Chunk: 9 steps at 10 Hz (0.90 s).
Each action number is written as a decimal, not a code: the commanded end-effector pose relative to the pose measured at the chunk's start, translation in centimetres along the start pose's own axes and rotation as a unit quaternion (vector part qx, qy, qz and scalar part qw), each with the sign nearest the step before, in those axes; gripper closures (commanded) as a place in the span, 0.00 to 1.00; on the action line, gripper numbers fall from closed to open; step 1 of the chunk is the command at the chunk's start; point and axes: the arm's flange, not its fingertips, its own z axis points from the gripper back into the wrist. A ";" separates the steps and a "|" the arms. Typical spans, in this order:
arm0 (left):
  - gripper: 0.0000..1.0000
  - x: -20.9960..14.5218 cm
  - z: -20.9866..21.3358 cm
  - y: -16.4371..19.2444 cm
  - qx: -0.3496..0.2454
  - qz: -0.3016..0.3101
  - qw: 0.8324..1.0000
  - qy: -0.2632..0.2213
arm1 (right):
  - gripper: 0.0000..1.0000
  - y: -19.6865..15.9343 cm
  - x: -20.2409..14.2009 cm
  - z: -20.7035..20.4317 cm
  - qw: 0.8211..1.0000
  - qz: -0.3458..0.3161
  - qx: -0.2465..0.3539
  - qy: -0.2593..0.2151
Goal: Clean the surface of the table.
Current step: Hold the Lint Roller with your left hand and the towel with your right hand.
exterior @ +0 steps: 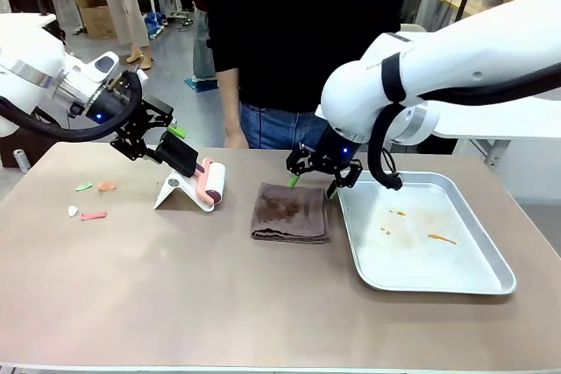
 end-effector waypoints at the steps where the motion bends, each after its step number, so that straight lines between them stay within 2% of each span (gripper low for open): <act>1: 0.00 -0.4 -0.5 -0.1 -0.004 -0.012 1.000 -0.002 | 0.00 2.3 1.1 -1.1 0.998 -0.011 -0.058 0.021; 4: 0.00 -0.4 -0.5 0.0 -0.002 -0.012 1.000 0.001 | 0.00 3.2 0.1 -2.7 0.995 -0.032 -0.096 0.024; 9: 0.00 -0.6 -0.1 1.0 0.005 -0.010 1.000 0.006 | 0.00 3.2 -0.3 -4.7 0.988 -0.070 -0.141 -0.005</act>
